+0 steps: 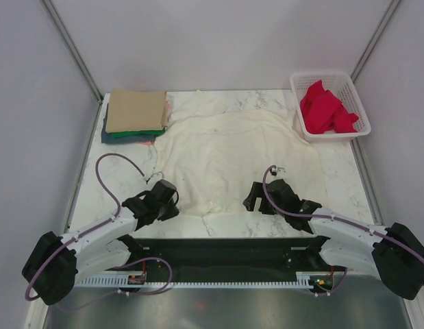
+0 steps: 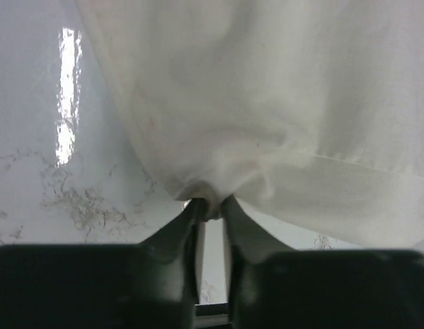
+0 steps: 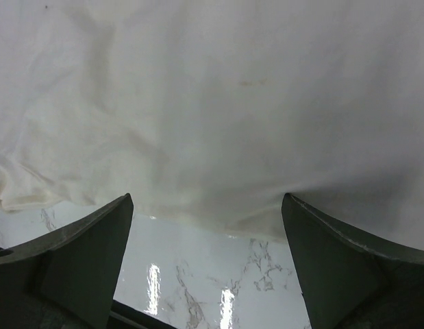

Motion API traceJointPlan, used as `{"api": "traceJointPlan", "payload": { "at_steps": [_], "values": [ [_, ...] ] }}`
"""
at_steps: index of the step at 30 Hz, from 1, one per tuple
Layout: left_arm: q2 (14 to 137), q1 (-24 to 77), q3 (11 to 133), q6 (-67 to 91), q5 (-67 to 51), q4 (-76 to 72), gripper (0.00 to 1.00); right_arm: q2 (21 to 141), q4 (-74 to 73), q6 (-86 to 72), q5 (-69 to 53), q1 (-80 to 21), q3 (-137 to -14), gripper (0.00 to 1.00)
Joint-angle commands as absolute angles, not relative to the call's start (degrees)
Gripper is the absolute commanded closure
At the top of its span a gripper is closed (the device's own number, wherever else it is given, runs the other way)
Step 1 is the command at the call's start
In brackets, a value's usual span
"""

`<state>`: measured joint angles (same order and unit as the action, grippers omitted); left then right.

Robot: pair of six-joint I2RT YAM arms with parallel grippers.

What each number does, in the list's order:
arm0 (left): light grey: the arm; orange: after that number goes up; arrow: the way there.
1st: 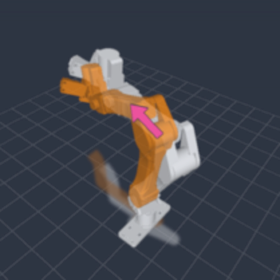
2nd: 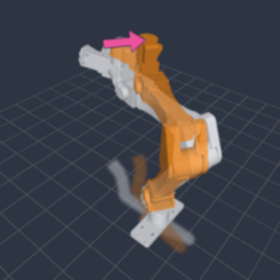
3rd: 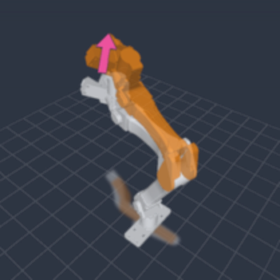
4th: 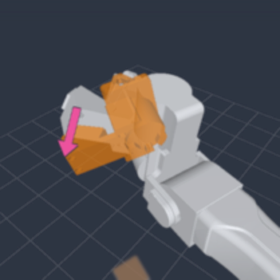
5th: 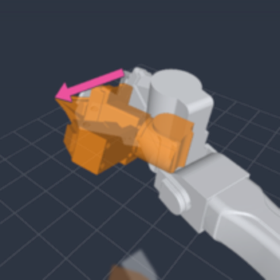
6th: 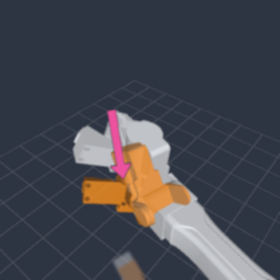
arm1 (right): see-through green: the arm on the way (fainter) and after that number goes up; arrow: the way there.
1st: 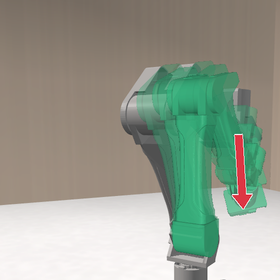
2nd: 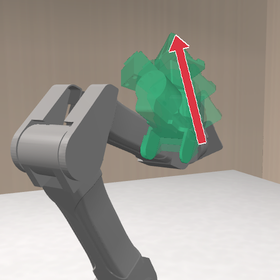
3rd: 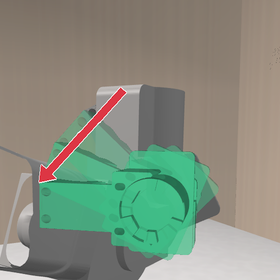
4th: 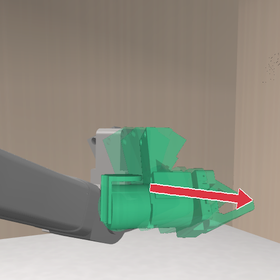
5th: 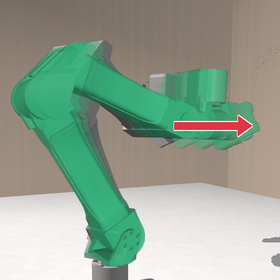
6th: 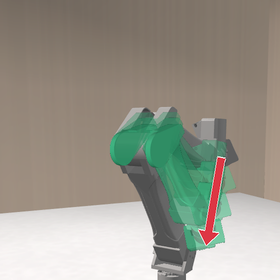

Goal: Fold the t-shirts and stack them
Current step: Flatten the tshirt out

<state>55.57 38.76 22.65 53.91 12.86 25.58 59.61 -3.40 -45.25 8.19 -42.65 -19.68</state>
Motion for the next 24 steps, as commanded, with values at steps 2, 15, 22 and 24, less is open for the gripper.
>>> {"api": "traceJointPlan", "payload": {
  "at_steps": [2, 15, 22, 24],
  "values": [
    [56.78, 38.94, 30.74, 46.86, 16.18, 21.88, 0.96, 61.34, 1.66, -45.53, 10.11, -43.07, -18.11, 0.02],
    [77.58, 25.88, 64.68, 29.8, -2.39, 41.75, 0.4, 66.97, 3.16, -44.21, 8.7, -42.98, -19.86, 0.02],
    [67.52, 25.66, 47.3, 36.82, -3.44, 32.26, 0.29, 66.36, 3.95, -43.77, 7.47, -42.98, -18.9, 0.02],
    [62.7, 25.66, 43.17, 37.88, -1.06, 31.3, 0.3, 66.71, 4.13, -43.68, 7.3, -42.98, -19.16, 0.02]
  ]
}}
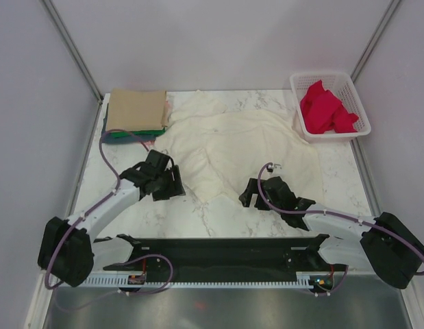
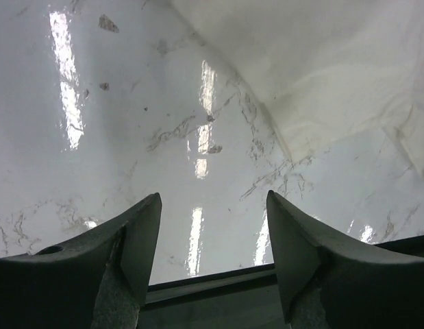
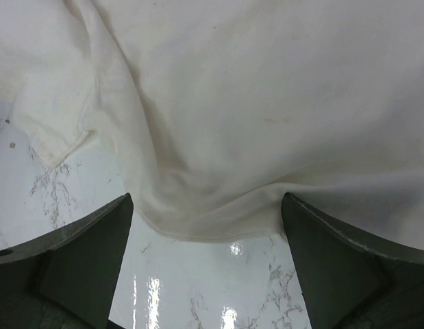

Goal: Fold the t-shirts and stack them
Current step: Flatten the tshirt out, then fold the tshirt

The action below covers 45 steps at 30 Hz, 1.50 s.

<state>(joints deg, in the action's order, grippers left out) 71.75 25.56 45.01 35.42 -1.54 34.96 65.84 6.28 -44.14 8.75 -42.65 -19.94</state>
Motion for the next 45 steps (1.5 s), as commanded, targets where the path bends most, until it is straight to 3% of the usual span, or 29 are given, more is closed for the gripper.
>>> {"api": "traceJointPlan", "payload": {
  "at_steps": [1, 7, 9, 16, 27, 30, 34, 40, 45],
  "values": [
    [61.27, 25.66, 41.85, 37.97, -0.79, 30.59, 0.3, 67.49, 4.04, -43.59, 6.95, -42.98, -19.25, 0.02],
    [55.2, 25.58, 33.5, 39.46, 0.78, 22.35, 0.3, 69.26, 3.87, -43.24, 6.59, -42.98, -20.48, 0.02],
    [55.46, 25.4, 31.73, 39.2, 3.42, 19.7, 0.24, 69.0, 3.95, -43.33, 6.59, -42.98, -20.13, 0.02],
    [65.46, 19.43, 30.24, 38.67, 1.85, 5.47, 0.24, 68.99, 4.31, -43.07, 6.24, -43.07, -19.95, 0.02],
    [84.63, 14.06, 35.42, 40.43, -9.49, -5.36, 0.38, 70.49, 4.57, -42.45, 5.63, -42.98, -20.74, 0.02],
    [85.95, 14.06, 34.98, 41.31, -11.07, -7.73, 0.41, 71.1, 4.57, -42.36, 5.62, -42.98, -21.0, 0.02],
    [87.01, 14.06, 34.19, 42.01, -12.83, -10.28, 0.52, 71.45, 4.66, -42.19, 5.45, -42.98, -21.27, 0.02],
    [84.47, 14.15, 32.26, 42.28, -12.74, -11.25, 0.6, 71.89, 4.66, -42.01, 5.36, -43.07, -21.45, 0.02],
    [81.39, 14.15, 31.64, 42.01, -12.92, -10.29, 0.73, 72.16, 4.57, -42.01, 5.36, -43.06, -21.62, 0.02]
  ]
}}
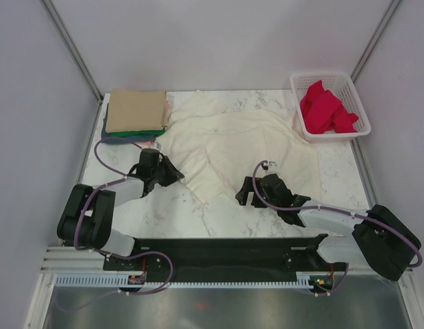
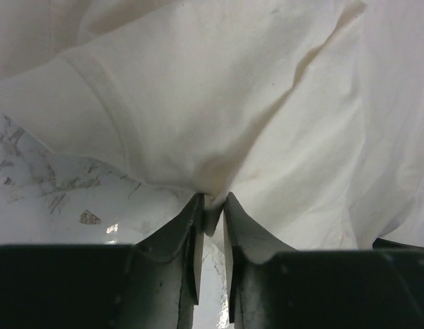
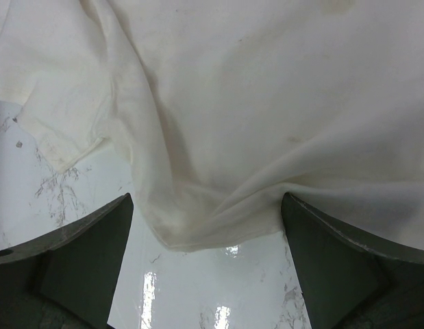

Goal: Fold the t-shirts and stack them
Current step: Fold the tshirt

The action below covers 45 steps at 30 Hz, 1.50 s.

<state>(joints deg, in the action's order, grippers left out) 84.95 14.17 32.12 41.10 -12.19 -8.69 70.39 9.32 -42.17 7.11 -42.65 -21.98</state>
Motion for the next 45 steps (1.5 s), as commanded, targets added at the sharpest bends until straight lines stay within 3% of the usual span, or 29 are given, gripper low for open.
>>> {"api": "traceJointPlan", "payload": {
  "at_steps": [1, 8, 15, 22, 30, 38, 40, 45],
  "values": [
    [80.69, 14.15, 31.38, 41.92, -12.83, -9.94, 0.77, 72.16, 4.57, -42.1, 5.27, -42.98, -21.62, 0.02],
    [74.27, 14.15, 31.9, 40.87, -12.22, -4.84, 0.98, 72.51, 4.48, -42.1, 5.19, -42.89, -21.71, 0.02],
    [60.93, 14.15, 32.08, 43.15, -10.73, 9.47, 0.98, 71.37, 4.39, -42.19, 5.62, -42.98, -21.45, 0.02],
    [36.76, 14.24, 30.23, 48.59, -9.49, 32.85, 0.98, 66.54, 1.6, -43.24, 7.29, -42.89, -20.83, 0.02],
    [18.49, 16.87, 30.5, 59.15, -15.47, 53.93, 0.98, 49.52, -30.61, -58.43, 24.94, -42.89, -25.57, 0.02],
    [9.58, 17.05, 29.79, 63.72, -21.88, 58.88, 0.98, 31.65, -49.37, -72.4, 35.85, -42.8, -26.45, 0.02],
    [10.36, 17.05, 31.11, 62.93, -21.45, 59.76, 0.98, 32.25, -50.97, -75.76, 37.52, -42.8, -28.38, 0.02],
    [15.98, 17.05, 36.82, 55.39, -14.08, 60.82, 0.98, 49.01, -57.3, -74.19, 43.33, -40.71, -35.84, 0.02]
  ]
}}
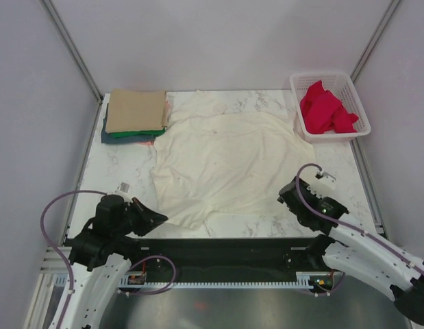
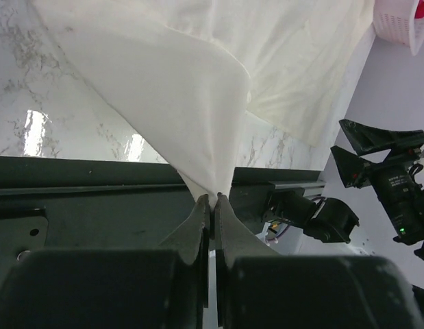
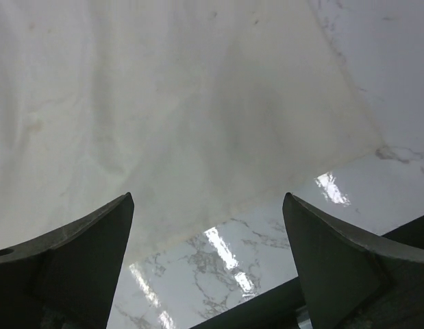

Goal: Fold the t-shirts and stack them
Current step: Fold the tshirt

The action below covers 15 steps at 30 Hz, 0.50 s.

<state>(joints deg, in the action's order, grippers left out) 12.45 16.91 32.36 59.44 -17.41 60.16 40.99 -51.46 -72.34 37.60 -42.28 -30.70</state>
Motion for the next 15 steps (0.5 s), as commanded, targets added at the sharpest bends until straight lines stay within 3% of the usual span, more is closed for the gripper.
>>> {"api": "traceJointPlan", "payload": {
  "at_steps": [1, 5, 11, 15],
  "values": [
    [17.74, 17.05, 37.17, 53.89, -13.37, 60.21, 0.98, 53.65, -57.3, -73.92, 42.9, -39.82, -36.56, 0.02],
    [25.29, 17.05, 37.97, 47.56, -11.95, 54.43, 0.98, 57.57, -53.54, -68.58, 40.17, -31.23, -36.83, 0.02],
    [29.79, 16.96, 36.13, 44.65, -18.36, 46.24, 0.98, 53.35, -47.2, -57.83, 27.6, -4.79, -34.01, 0.02],
    [29.88, 16.96, 34.9, 44.65, -18.98, 42.82, 0.98, 55.37, -45.36, -56.34, 23.92, 3.07, -32.0, 0.03]
  ]
}}
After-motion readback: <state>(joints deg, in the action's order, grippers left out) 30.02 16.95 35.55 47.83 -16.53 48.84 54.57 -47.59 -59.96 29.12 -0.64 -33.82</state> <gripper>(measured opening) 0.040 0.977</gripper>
